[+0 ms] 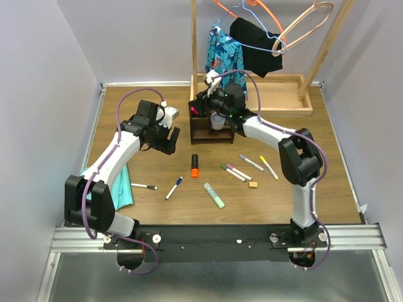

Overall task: Sort the stationery into containers
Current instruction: Place the pen in the storage box, then move the pen to the center of the board.

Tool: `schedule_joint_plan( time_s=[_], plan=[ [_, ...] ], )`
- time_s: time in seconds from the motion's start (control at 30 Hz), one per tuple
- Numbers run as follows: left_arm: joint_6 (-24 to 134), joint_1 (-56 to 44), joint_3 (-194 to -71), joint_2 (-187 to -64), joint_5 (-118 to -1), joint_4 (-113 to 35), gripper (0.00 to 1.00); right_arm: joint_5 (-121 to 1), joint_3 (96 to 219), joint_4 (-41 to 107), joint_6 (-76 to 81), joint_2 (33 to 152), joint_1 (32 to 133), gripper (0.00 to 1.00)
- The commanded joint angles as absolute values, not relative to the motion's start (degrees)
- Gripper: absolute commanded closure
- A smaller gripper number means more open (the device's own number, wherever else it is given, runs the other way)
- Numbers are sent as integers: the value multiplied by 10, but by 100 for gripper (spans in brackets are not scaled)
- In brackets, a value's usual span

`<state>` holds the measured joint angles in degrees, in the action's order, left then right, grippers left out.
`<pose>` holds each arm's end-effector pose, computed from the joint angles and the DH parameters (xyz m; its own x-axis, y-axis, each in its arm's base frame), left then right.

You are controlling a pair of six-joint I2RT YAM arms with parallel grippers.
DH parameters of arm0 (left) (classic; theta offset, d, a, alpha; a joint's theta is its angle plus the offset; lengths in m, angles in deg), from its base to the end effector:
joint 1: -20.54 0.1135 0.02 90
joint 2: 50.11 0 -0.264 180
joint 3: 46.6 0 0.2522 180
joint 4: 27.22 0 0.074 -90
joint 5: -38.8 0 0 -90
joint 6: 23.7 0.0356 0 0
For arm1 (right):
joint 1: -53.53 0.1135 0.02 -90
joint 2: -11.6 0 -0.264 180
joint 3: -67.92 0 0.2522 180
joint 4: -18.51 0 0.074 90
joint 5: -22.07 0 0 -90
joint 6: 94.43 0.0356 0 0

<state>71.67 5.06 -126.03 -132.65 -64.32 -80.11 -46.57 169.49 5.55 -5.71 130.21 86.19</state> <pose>0.2853 -0.0874 0.2715 -0.7597 0.3050 -0.5744 0.4554 0.8800 -0.1350 0.4093 0.2777 0.2637 -0.0418 -0.0515 -0.9978 -0.8096 0.5870 0.0036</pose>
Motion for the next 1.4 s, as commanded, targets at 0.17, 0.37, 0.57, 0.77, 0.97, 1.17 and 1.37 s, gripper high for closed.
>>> schedule_joint_plan(
  time_s=[0.17,0.37,0.57,0.77,0.97,1.17,1.37],
  plan=[
    [1069,42,-1309,-1295,-839,-908,37,-489,1648,200,-50,1114,864,45],
    [1132,14,-1245,-1348,-850,-946,89,-541,1584,310,-72,973,864,53],
    [1144,-52,-1172,-1348,-808,-842,94,-631,1535,425,-80,869,863,49],
    [1087,-76,-1193,-1412,-779,-800,94,-642,1487,456,-78,818,831,46],
    [1037,-85,-1200,-1451,-759,-753,94,-635,1472,435,-72,801,801,46],
    [1023,-114,-1220,-1492,-750,-739,94,-635,1444,429,-65,777,787,46],
    [1000,-156,-1242,-1528,-747,-721,91,-630,1414,417,-60,757,771,46]
  ],
)
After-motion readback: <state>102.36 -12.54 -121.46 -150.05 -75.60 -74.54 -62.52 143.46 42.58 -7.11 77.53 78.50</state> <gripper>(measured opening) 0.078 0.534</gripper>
